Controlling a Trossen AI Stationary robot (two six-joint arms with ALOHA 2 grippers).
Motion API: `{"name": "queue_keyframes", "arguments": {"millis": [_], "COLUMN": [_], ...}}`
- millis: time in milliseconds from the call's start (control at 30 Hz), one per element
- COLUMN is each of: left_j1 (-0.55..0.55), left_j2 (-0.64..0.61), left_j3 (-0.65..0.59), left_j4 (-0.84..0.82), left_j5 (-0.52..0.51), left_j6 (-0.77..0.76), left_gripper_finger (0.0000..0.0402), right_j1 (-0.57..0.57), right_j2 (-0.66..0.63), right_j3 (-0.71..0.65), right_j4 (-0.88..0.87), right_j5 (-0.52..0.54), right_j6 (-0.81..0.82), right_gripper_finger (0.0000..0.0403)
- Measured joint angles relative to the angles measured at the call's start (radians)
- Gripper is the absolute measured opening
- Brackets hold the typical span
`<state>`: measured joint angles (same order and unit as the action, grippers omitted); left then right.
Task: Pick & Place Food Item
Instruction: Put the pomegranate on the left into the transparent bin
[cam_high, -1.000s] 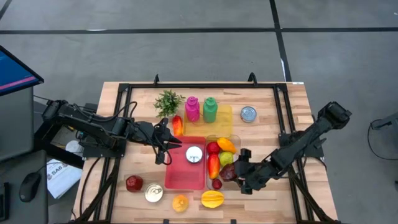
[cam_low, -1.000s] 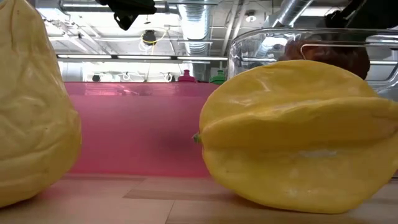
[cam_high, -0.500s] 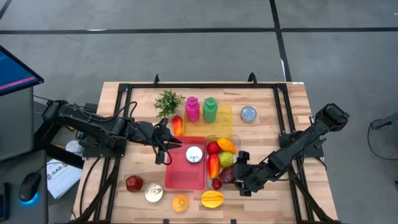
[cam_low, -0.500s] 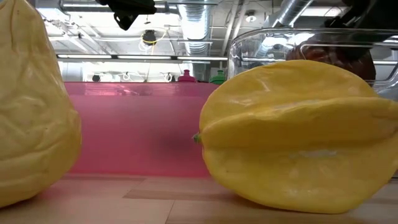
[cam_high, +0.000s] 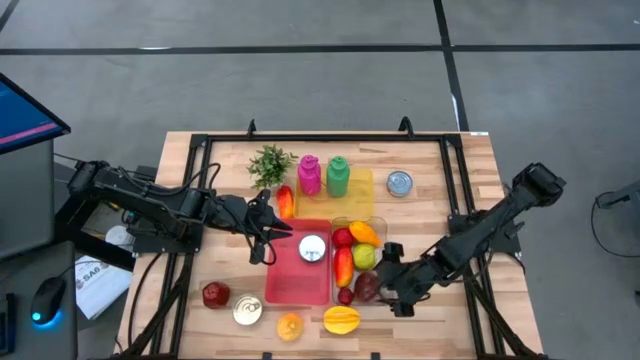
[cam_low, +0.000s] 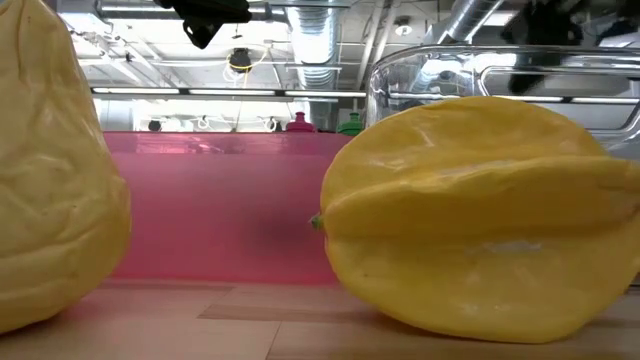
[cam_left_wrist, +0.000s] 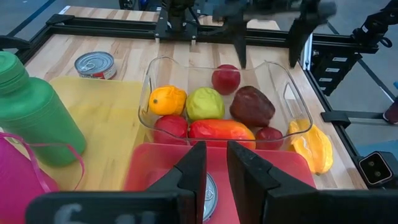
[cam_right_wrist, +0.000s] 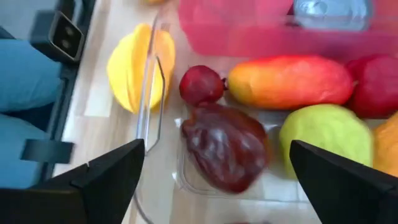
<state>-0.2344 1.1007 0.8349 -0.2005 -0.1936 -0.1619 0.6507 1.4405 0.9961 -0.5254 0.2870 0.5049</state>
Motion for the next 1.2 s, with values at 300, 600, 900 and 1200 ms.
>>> {"name": "queue_keyframes", "arguments": {"millis": [300, 600, 900, 1200], "left_j1": [0.000, 0.000, 0.000, 0.000], "left_j2": [0.000, 0.000, 0.000, 0.000], "left_j3": [0.000, 0.000, 0.000, 0.000], "left_j4": [-0.001, 0.000, -0.001, 0.000], "left_j5": [0.000, 0.000, 0.000, 0.000], "left_j6": [0.000, 0.000, 0.000, 0.000], "left_gripper_finger": [0.0053, 0.0053, 0.0053, 0.0053], "right_j1": [-0.036, -0.008, 0.018, 0.084], "right_j2": [-0.186, -0.325, -0.396, -0.393], "right_j3": [0.034, 0.034, 0.034, 0.034], "right_j4": [-0.096, -0.106, -0.238, -0.466], "right_j5": [0.001, -0.025, -0.030, -0.035], "right_j6": [-0.035, -0.183, 0.012, 0.381], "right_gripper_finger": [0.0388, 0.0389, 0.0389, 0.0389]}}
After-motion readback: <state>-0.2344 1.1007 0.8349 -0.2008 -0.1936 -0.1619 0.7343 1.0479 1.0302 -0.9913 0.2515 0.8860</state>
